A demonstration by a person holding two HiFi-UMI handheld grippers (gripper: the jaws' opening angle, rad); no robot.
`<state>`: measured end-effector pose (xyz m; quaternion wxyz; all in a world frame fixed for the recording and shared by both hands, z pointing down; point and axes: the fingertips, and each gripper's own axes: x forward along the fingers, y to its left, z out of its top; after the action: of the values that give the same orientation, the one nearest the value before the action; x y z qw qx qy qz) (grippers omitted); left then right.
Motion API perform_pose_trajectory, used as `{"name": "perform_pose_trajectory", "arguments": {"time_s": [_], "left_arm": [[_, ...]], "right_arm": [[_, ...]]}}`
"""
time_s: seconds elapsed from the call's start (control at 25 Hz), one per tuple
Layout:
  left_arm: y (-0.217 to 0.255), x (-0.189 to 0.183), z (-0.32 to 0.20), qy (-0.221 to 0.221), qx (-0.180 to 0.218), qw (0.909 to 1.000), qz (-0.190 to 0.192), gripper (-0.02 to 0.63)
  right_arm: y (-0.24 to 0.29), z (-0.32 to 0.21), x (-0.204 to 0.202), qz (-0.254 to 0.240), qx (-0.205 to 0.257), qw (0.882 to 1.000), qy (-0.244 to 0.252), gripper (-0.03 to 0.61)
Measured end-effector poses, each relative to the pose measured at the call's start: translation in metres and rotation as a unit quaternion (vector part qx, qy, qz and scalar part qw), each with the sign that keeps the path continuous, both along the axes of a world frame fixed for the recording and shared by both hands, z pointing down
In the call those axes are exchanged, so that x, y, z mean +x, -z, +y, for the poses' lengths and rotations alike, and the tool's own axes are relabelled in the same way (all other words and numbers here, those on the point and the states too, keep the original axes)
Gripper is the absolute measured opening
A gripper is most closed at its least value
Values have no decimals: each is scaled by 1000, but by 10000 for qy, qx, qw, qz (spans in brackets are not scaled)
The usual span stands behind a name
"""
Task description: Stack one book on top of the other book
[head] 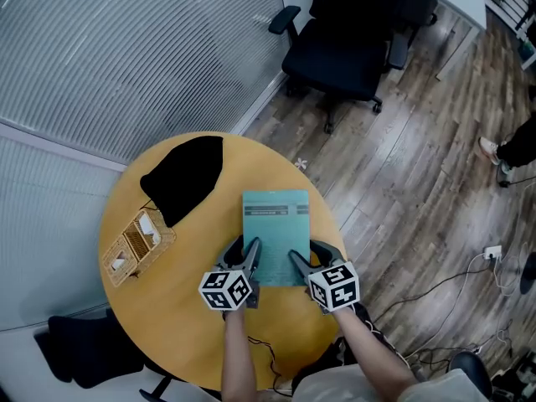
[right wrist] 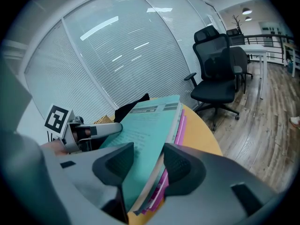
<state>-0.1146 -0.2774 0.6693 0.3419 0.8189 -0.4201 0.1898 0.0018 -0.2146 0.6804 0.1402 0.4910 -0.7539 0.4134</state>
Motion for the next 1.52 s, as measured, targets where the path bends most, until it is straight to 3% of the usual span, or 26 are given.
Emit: {"name": "perform_pose_trajectory", "arguments": {"time_s": [0.16, 0.72, 1.2, 1.52], "left_arm": [[-15, 2, 3, 44, -198, 9997, 140, 206], [-17, 2, 1, 165, -179, 9992, 309, 206], [-18, 2, 1, 85, -188, 9994, 268, 206], [-4, -9, 4, -1, 99, 9999, -85, 206]], "right_arm": [[-9, 0, 4, 49, -25, 10000, -5, 206], [-10, 0, 5, 13, 8, 10000, -40, 207], [-12, 1, 5, -10, -1, 10000, -91, 206], [1, -5, 19, 203, 161, 9996, -112, 187]]}}
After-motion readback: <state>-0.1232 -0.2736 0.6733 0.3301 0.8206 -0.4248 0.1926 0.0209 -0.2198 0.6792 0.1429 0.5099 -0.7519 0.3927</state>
